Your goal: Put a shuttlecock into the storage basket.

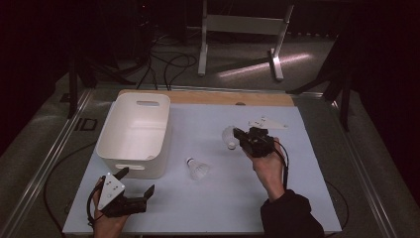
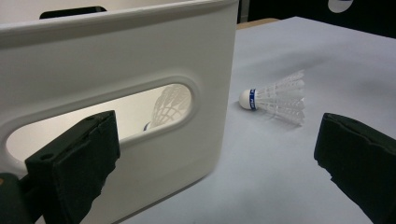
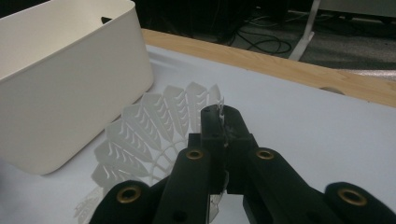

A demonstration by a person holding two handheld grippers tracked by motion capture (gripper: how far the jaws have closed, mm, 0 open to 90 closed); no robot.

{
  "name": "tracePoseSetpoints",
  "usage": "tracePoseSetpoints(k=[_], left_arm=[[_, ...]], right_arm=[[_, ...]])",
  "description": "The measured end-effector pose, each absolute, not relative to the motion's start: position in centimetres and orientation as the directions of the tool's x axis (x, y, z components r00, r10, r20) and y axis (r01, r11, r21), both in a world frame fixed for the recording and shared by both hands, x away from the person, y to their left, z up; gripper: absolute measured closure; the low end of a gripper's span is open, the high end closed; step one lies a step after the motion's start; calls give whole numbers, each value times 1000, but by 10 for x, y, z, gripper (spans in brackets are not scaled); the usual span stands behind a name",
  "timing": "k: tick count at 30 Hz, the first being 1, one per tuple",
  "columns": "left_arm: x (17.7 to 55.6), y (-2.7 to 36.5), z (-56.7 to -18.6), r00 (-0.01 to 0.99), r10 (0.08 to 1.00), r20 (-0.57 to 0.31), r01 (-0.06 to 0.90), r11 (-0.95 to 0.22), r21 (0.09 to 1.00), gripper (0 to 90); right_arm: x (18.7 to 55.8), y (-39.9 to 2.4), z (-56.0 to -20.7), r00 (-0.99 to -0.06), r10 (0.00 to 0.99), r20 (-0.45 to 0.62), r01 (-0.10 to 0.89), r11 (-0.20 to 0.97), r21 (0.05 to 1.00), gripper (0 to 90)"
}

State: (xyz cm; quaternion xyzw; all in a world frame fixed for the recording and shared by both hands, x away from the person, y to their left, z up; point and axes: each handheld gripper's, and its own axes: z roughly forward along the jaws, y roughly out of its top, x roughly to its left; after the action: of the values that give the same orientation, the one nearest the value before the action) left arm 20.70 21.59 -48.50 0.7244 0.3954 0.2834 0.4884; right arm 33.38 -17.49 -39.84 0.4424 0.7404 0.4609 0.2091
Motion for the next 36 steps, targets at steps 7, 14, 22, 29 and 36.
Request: tracePoseSetpoints(k=[7, 14, 22, 29, 36], left_arm=[[207, 216, -485, 527, 850, 24, 297, -210, 932, 6], [207, 216, -485, 527, 849, 25, 297, -211, 931, 6], [207, 216, -485, 528, 849, 25, 296, -211, 932, 6], [207, 216, -485, 528, 849, 25, 296, -211, 932, 6], [207, 216, -485, 528, 849, 25, 296, -211, 932, 6]], right_arm=[[337, -171, -396, -525, 845, 98, 459, 184, 869, 899], [339, -168, -395, -526, 844, 101, 461, 183, 868, 899], [341, -164, -394, -528, 843, 106, 462, 180, 869, 899], [343, -161, -394, -527, 843, 108, 464, 179, 867, 899], [347, -157, -394, -532, 840, 107, 461, 181, 868, 899]])
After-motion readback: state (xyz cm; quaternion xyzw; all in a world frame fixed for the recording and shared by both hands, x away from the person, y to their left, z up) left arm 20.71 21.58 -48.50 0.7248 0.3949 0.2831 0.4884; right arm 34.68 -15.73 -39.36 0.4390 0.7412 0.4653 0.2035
